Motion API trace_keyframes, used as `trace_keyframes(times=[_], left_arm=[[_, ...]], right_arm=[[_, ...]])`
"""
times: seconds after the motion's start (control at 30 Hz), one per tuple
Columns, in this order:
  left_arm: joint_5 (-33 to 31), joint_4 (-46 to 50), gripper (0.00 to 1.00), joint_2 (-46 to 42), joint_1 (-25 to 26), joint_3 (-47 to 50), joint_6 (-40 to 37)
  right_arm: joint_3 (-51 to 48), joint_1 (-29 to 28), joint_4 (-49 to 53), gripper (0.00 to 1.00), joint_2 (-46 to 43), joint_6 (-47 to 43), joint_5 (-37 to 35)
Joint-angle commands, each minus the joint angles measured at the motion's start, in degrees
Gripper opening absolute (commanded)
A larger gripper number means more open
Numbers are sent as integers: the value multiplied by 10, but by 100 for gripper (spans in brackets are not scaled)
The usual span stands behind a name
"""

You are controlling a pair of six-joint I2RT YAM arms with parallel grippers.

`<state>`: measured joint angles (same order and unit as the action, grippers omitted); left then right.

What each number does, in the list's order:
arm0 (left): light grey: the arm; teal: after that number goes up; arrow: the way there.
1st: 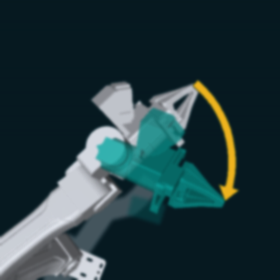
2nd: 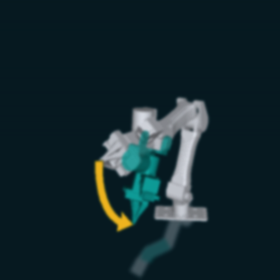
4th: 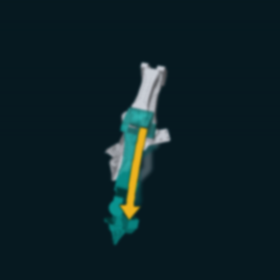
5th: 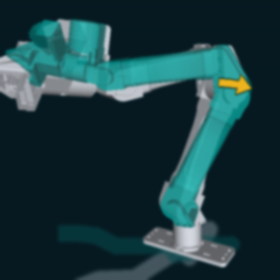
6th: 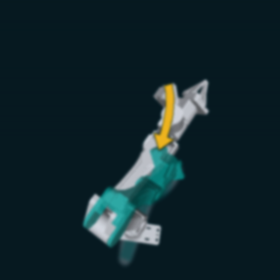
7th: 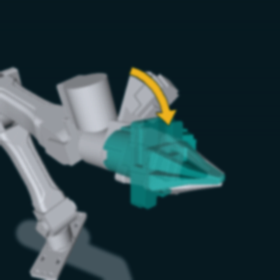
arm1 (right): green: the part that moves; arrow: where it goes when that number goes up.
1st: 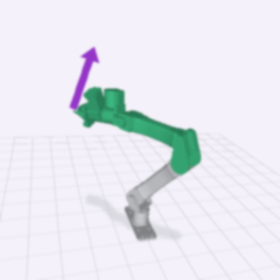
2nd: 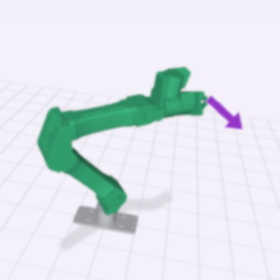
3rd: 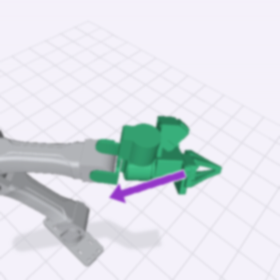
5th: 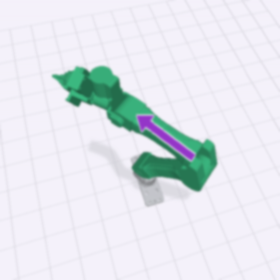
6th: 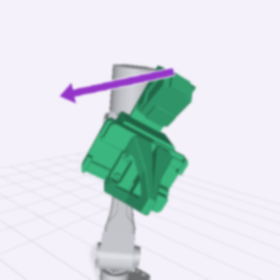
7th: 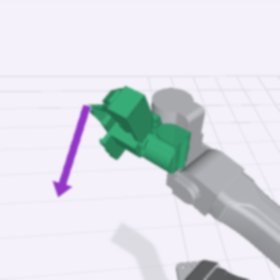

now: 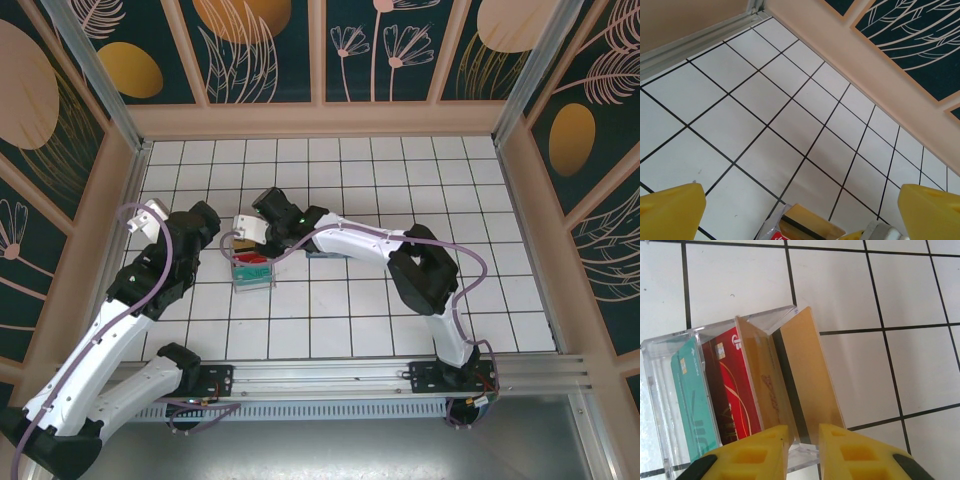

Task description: Take the credit cards out of the card holder

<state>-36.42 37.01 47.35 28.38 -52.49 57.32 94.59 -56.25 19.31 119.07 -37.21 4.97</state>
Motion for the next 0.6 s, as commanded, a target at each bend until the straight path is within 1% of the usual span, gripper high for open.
trace_keyframes(times=[0.0,0.13,0.27,0.33,0.43,0.47,0.57], left_arm=[[3,-14,99,4,-3,6,0],[11,-24,99,11,-3,6,-9],[17,-30,99,20,-3,5,-12],[16,-32,99,24,-4,4,-14],[14,-33,99,25,-4,2,-14],[14,-33,99,25,-3,2,-13],[13,-33,99,23,-4,1,-13]], right_arm=[[23,1,-15,24,3,19,-14],[17,14,-30,25,-14,58,-8],[-14,29,-54,26,-43,91,11],[-34,30,-58,33,-54,93,27],[-44,27,-48,37,-48,91,36],[-43,25,-44,40,-43,91,35],[-42,21,-46,43,-30,91,31]])
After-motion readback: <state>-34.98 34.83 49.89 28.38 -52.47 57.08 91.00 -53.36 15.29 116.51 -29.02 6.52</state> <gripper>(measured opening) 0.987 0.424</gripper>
